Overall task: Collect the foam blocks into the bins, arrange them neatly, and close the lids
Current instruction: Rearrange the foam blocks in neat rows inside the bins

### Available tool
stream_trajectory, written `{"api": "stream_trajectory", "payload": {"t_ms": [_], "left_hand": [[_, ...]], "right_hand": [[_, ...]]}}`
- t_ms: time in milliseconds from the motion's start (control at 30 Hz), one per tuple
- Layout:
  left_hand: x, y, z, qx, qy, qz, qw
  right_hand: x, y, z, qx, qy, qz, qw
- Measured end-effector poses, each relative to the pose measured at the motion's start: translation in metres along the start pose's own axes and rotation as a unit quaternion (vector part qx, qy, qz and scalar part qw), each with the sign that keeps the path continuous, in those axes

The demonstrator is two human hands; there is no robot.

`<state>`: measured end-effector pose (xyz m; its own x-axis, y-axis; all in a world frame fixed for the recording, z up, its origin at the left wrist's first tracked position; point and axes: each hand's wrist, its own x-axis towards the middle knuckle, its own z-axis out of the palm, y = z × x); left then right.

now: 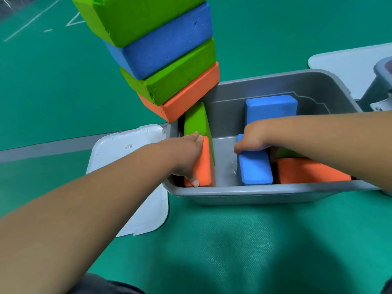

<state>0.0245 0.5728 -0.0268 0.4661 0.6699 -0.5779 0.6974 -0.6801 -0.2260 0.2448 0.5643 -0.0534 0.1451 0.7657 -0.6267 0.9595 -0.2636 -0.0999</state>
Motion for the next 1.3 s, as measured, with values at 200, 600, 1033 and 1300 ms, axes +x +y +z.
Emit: {"api": "stream_trajectory", "payload": {"t_ms": [200,600,1033,1300], "left_hand": [[0.002,-0.011,0.008,-0.057,0.019,0.011,0.998],[0.000,-0.013,0.011,-0.069,0.010,0.025,0.997],[0.013,0.001,0.001,-0.100,0.063,0.061,0.991],[0.023,0.005,0.008,-0.069,0.059,0.087,0.992]], "right_hand": [[-0.012,-0.020,-0.005,0.082,0.053,-0.060,0.993],[-0.004,-0.046,0.020,0.050,0.031,-0.088,0.994],[0.012,0.023,-0.038,-0.031,0.228,-0.036,0.972],[0.029,0.065,-0.047,-0.074,0.190,0.051,0.978]]}}
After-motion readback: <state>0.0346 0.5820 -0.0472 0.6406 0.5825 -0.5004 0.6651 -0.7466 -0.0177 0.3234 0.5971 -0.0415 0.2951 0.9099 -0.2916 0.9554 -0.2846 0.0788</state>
